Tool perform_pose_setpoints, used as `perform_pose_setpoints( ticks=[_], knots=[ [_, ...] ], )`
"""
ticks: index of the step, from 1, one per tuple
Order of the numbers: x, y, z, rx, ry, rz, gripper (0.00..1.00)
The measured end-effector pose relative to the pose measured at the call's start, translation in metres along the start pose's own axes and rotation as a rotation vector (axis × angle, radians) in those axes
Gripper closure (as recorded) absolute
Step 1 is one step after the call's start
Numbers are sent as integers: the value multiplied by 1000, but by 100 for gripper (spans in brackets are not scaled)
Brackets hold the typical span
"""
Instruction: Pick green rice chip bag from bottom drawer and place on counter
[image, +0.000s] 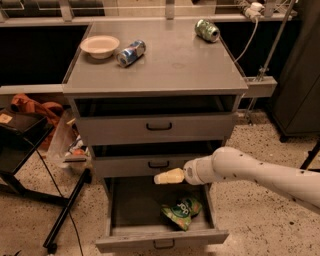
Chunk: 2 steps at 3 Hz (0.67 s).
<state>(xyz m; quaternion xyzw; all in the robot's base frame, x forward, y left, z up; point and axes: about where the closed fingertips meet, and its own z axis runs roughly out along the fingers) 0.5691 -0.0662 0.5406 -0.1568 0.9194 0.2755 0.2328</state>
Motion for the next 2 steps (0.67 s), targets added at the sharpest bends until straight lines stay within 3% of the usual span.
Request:
perform_pose_setpoints(
  ticks=[1, 2],
  knots=[
    [18, -2, 35, -76, 98, -20, 0],
    [45, 1, 66, -144, 258, -21, 0]
  ],
)
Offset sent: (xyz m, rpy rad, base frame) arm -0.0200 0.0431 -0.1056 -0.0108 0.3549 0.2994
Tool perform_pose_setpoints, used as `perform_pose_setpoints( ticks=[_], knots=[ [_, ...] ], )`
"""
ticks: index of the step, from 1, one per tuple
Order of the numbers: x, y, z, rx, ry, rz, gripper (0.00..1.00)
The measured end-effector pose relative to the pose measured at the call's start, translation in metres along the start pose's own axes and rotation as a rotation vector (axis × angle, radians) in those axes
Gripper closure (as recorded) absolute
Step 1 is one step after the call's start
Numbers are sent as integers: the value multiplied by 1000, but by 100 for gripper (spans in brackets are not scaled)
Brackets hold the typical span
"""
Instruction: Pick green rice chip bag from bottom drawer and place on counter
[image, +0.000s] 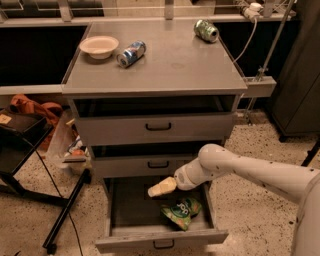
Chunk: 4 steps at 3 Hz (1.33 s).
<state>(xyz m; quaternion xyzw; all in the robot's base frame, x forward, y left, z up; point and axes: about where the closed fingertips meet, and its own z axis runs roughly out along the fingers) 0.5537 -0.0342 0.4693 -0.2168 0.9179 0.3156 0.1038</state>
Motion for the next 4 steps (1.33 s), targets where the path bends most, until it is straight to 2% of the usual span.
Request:
perform_pose_setpoints(
  ticks=[1, 2, 3, 4],
  knots=[
    [0, 0, 0, 0, 0, 0, 0],
    [0, -3, 4, 13, -2, 32, 0],
    [6, -21, 24, 88, 21, 113, 0],
    [18, -51, 45, 152, 43, 258, 0]
  ],
)
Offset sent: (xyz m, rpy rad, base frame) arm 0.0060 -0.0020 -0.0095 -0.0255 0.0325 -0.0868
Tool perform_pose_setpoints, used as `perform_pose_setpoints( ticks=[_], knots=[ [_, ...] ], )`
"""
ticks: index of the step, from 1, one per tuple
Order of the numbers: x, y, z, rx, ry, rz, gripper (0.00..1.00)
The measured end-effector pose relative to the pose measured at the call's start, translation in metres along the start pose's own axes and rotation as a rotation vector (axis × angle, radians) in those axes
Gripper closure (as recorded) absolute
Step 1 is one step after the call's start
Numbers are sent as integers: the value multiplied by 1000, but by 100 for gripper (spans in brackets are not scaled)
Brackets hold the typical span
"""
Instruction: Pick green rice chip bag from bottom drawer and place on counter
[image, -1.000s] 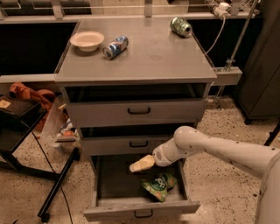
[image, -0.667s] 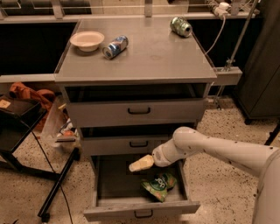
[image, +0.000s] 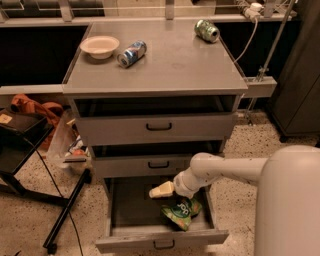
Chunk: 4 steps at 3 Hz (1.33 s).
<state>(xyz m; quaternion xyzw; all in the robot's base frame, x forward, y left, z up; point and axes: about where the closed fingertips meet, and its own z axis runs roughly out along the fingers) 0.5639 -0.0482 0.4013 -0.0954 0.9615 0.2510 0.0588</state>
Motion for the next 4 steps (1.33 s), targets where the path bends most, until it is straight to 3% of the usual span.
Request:
perform_pose_setpoints(
  ticks=[1, 4],
  knots=[
    [3, -25, 25, 38, 17, 108, 0],
    [26, -114, 103, 1, 120, 367, 0]
  ],
)
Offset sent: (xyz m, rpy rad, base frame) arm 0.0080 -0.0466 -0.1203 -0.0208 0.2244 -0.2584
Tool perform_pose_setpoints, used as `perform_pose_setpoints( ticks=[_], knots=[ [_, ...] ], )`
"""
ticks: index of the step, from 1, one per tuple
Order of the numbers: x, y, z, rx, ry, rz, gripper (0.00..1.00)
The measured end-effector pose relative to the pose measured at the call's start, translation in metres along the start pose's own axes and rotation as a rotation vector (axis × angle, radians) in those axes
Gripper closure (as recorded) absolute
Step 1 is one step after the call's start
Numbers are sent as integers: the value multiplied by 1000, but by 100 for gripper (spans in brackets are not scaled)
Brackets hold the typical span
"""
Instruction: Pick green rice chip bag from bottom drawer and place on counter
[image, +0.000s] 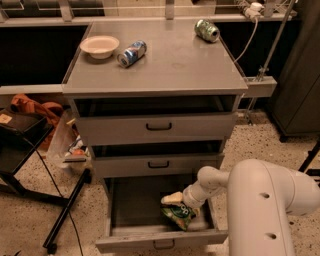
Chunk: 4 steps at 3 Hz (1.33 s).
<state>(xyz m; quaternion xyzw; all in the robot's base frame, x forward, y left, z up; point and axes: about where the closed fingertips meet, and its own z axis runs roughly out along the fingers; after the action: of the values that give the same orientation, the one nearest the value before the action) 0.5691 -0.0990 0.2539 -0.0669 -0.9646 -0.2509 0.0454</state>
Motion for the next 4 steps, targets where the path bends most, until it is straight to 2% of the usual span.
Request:
perform_pose_setpoints(
  ticks=[2, 4],
  knots=[
    [-1, -1, 3, -2, 3, 18, 0],
    [-33, -23, 41, -5, -7, 195, 0]
  ],
)
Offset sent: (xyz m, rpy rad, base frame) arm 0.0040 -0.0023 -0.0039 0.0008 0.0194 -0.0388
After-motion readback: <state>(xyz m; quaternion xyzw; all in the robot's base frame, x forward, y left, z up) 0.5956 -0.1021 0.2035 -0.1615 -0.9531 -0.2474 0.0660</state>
